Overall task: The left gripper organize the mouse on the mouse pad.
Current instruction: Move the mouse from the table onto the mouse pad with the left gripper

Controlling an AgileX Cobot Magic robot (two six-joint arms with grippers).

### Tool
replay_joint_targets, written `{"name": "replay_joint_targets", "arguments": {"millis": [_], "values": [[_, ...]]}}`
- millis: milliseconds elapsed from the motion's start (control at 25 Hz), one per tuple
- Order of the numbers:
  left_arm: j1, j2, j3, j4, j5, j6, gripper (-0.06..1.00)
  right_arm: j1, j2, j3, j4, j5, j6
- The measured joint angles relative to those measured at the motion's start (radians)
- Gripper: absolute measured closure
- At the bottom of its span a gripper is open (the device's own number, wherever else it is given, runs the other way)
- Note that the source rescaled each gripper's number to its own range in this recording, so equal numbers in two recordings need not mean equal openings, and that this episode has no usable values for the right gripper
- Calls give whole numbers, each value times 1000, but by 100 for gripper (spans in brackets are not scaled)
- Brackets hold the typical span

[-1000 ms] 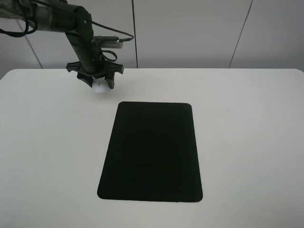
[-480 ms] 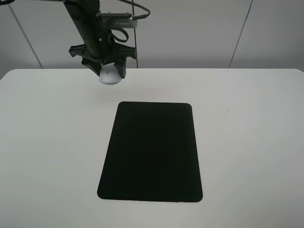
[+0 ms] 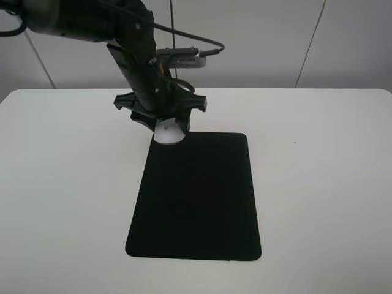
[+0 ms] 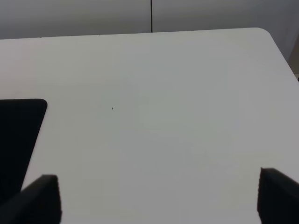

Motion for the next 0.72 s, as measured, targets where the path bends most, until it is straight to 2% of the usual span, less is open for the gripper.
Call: {"name": "replay_joint_targets", "arguments": {"millis": [160, 400, 600, 720], "values": [[-60, -1, 77, -19, -66, -45, 94, 0, 0, 0, 0, 0, 0], [-124, -1, 184, -25, -194, -169, 94, 0, 0, 0, 0, 0, 0], [-139, -1, 236, -24, -302, -228, 94, 0, 0, 0, 0, 0, 0], [-139, 3, 245, 7, -326, -257, 94, 0, 0, 0, 0, 0, 0]]}}
